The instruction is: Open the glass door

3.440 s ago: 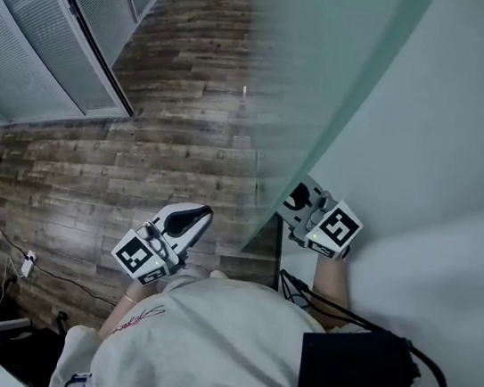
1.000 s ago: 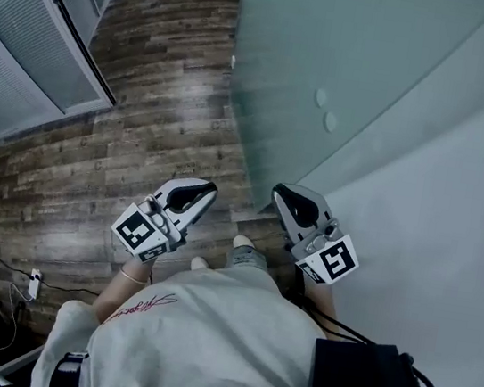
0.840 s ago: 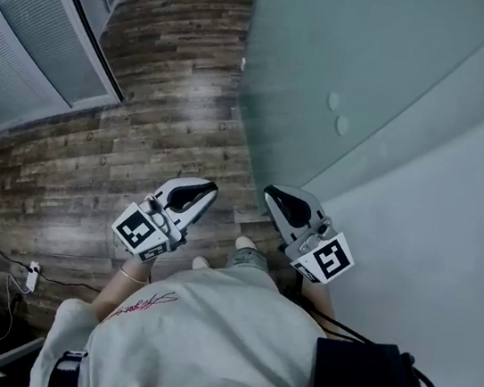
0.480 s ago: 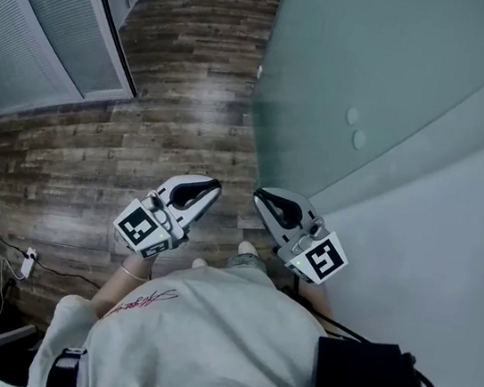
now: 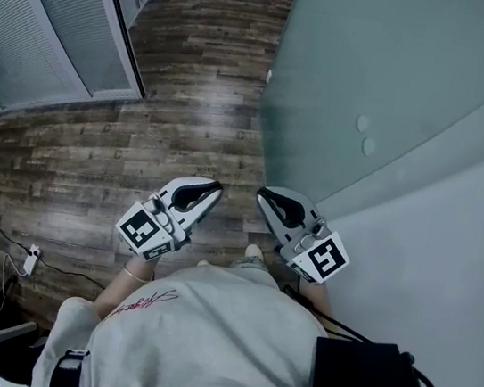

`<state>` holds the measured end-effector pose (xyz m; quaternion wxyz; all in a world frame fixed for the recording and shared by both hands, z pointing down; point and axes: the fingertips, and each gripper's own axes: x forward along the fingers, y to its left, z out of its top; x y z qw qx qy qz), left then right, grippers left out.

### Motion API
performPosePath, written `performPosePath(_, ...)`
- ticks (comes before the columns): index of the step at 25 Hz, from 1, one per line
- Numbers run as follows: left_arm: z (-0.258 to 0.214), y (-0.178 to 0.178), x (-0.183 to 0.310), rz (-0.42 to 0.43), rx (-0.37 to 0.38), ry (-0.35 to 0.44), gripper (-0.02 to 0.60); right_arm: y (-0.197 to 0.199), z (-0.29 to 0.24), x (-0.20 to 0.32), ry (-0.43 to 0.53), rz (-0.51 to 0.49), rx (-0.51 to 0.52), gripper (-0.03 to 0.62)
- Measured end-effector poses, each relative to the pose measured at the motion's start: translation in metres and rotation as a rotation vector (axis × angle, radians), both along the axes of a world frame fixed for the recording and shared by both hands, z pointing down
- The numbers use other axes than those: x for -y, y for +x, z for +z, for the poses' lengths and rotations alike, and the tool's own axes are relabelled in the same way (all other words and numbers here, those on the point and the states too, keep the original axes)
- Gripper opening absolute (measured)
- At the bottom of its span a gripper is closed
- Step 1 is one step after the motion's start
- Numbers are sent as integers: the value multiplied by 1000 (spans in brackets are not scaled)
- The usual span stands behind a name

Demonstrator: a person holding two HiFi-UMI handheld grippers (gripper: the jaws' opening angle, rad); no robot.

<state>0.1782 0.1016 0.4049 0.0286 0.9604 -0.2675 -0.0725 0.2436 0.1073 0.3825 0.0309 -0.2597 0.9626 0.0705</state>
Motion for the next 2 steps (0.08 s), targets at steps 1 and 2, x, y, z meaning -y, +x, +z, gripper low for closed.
performPosePath(1, 1, 0, 0, 0, 0, 0, 34, 0, 1, 0, -4, 0, 1, 29)
performPosePath(2, 1, 0, -1, 1, 0, 0, 35, 1, 2, -1, -9, 0, 2, 29)
